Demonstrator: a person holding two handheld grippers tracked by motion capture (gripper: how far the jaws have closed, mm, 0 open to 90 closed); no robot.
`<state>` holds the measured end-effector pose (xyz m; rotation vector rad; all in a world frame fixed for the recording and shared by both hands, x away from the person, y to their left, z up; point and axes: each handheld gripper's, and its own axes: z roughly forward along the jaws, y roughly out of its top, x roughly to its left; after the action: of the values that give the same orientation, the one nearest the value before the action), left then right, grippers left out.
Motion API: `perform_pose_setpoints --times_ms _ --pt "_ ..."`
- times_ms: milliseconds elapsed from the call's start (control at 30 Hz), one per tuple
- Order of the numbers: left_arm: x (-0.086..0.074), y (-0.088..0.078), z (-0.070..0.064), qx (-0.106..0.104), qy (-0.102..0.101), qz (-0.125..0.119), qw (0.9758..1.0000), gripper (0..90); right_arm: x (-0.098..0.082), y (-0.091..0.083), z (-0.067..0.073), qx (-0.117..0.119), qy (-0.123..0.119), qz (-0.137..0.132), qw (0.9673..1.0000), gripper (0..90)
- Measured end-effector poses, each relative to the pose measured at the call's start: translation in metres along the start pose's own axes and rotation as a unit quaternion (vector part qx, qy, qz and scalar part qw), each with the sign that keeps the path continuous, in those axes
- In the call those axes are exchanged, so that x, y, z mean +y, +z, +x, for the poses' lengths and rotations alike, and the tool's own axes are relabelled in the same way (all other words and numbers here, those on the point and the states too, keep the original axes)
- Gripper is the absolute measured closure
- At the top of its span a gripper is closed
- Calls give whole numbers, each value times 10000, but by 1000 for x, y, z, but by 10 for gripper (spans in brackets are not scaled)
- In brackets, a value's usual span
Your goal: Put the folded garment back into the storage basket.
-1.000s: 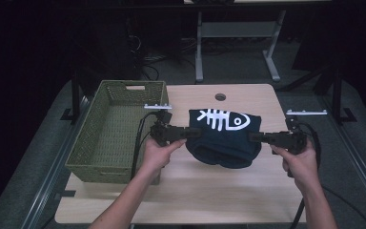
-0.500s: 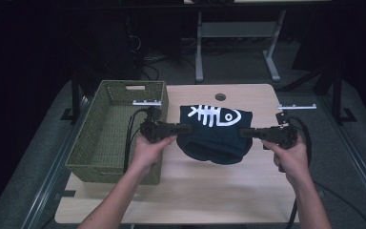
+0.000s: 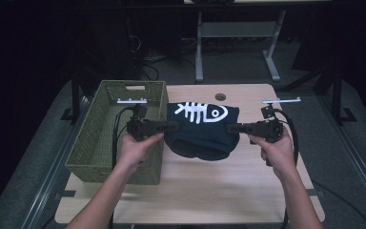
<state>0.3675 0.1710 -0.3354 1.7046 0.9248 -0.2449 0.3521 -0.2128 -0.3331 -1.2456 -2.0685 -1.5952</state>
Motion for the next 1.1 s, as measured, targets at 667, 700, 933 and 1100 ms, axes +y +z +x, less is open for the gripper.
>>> perform_pose_setpoints --times_ms 667,700,933,1100 --pt "2 -39 9 112 -59 -164 9998 698 16 32 17 164 -124 93 9997 738" --pt "3 -41 10 121 -47 -162 9998 698 17 33 17 160 -153 92 9997 738" --pt "3 -55 15 176 -69 -199 9996 698 25 49 24 175 -215 169 9995 738" --pt "3 -66 19 240 -82 -246 9994 698 28 58 28 192 -254 189 9993 737"
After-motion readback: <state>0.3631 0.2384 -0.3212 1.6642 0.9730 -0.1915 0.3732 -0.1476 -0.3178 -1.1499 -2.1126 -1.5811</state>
